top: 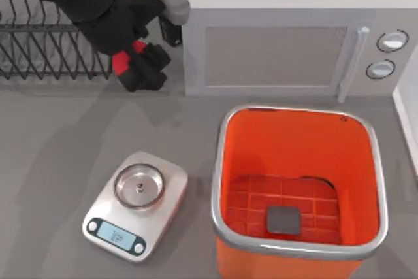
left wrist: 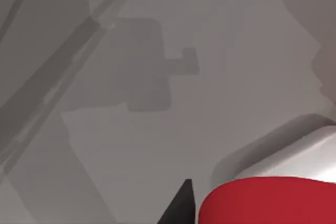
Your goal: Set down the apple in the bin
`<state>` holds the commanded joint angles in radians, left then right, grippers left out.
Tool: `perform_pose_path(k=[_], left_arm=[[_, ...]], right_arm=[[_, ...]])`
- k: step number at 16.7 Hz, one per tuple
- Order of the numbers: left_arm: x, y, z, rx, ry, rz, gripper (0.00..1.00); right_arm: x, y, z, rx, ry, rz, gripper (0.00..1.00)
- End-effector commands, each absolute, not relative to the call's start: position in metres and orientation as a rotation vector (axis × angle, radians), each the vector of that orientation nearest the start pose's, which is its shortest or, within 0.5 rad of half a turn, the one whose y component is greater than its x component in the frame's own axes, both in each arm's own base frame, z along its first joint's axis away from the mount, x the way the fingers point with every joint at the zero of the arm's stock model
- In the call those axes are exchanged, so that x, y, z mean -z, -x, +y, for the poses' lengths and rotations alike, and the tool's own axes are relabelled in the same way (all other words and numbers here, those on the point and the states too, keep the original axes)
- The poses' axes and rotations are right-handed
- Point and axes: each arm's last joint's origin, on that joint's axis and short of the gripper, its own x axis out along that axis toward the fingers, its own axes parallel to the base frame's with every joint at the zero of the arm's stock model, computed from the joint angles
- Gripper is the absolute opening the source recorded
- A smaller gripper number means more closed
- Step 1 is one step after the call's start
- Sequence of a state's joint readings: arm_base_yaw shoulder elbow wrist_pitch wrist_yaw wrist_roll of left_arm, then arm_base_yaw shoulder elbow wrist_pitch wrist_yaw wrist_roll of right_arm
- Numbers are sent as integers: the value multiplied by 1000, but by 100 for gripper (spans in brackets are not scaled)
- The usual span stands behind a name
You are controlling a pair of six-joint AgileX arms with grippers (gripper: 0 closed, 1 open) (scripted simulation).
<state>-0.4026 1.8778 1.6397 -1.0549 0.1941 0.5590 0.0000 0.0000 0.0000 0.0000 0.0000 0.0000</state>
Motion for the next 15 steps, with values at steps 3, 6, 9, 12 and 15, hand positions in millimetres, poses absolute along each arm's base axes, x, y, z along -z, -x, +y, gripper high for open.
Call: perform_pose_path(k=[3,6,9,12,15], left_arm=[[-261,-318,-254,1040,-836,1164,0],[-264,-266,-325,1158,-1061,1159,0],[-267,-229,-361,1208,-1209,1137,0],[-268,-219,-369,1216,-1248,1126,0],[-271,-224,-364,1197,-1270,1117,0]], right_arm=[[-160,-106,-1,0,0,0,100],[-160,-106,-1,0,0,0,100],[-160,-106,-1,0,0,0,100],[-160,-106,-1,0,0,0,100],[-160,-106,-1,0,0,0,100]])
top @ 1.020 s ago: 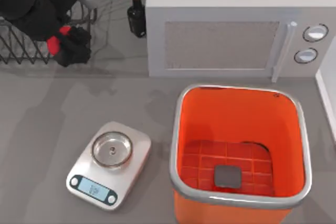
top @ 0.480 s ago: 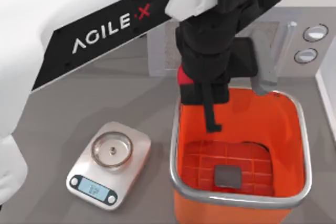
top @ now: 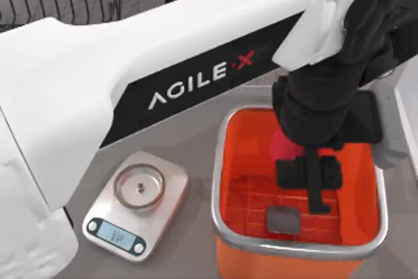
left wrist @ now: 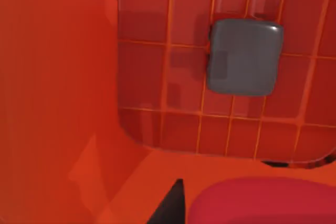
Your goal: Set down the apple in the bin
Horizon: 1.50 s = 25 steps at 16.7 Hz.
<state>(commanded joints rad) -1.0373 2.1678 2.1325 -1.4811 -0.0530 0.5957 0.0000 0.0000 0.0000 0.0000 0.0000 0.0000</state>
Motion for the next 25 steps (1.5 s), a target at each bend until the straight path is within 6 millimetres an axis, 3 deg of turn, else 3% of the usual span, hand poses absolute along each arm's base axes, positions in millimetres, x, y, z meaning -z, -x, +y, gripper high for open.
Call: perform_pose_path(k=[4,11,16,25], left_arm=[[-263,-225,-365,1199,-1249,1093,0],[-202,-223,-369,1216,-1245,1124,0],[-198,-223,-369,1216,-1248,1126,0],[-198,-223,-369,1216,-1248,1126,68]], right_arm=[[-160,-106,-1,0,0,0,100],[-160,-106,-1,0,0,0,100],[-160,-106,-1,0,0,0,100],[-160,-106,-1,0,0,0,100]])
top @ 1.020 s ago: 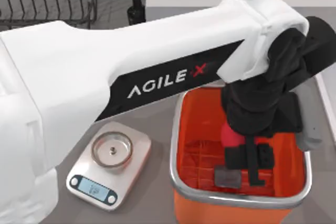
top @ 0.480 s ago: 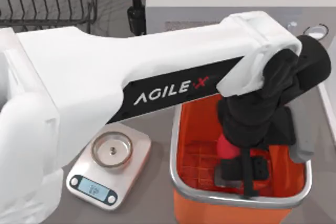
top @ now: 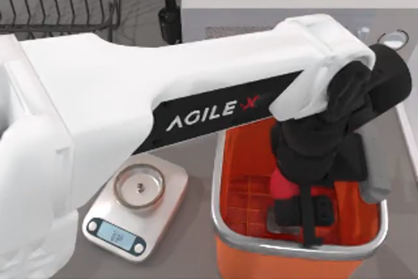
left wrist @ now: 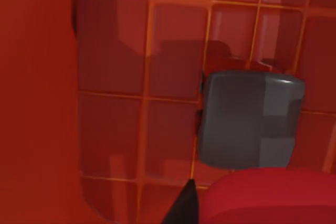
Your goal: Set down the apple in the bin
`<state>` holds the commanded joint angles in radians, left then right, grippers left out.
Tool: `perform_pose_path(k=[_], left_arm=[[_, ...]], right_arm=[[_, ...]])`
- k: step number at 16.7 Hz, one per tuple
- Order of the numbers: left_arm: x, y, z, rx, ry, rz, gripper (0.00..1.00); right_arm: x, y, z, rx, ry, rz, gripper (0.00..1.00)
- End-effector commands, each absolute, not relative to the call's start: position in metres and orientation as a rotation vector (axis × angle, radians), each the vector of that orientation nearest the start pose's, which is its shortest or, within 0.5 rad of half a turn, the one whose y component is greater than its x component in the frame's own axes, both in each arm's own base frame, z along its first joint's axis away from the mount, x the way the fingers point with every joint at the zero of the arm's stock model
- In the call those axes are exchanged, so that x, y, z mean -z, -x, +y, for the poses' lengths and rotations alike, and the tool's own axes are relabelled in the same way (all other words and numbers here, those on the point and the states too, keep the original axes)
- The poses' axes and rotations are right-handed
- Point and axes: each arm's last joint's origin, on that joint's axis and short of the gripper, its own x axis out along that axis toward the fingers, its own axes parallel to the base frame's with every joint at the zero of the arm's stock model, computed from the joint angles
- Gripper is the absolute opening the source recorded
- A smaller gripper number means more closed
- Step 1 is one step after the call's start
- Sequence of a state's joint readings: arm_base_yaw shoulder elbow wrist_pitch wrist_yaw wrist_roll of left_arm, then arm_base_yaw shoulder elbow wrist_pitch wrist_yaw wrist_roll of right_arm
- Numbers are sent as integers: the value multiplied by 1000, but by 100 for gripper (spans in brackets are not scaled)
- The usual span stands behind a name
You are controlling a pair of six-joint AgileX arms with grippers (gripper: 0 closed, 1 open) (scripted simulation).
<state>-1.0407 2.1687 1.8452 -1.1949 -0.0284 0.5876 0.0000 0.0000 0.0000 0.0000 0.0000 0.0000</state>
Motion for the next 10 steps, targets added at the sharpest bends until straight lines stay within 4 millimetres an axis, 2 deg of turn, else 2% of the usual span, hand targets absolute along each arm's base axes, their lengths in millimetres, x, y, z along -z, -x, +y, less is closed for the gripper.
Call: perform_pose_path(k=[4,10], left_arm=[[-198,-223,-369,1216,-1248,1126,98],[-198,-223,-369,1216,-1248,1126,100]], right_arm=[[-160,-106,-1,0,0,0,100],[-160,-106,-1,0,0,0,100]])
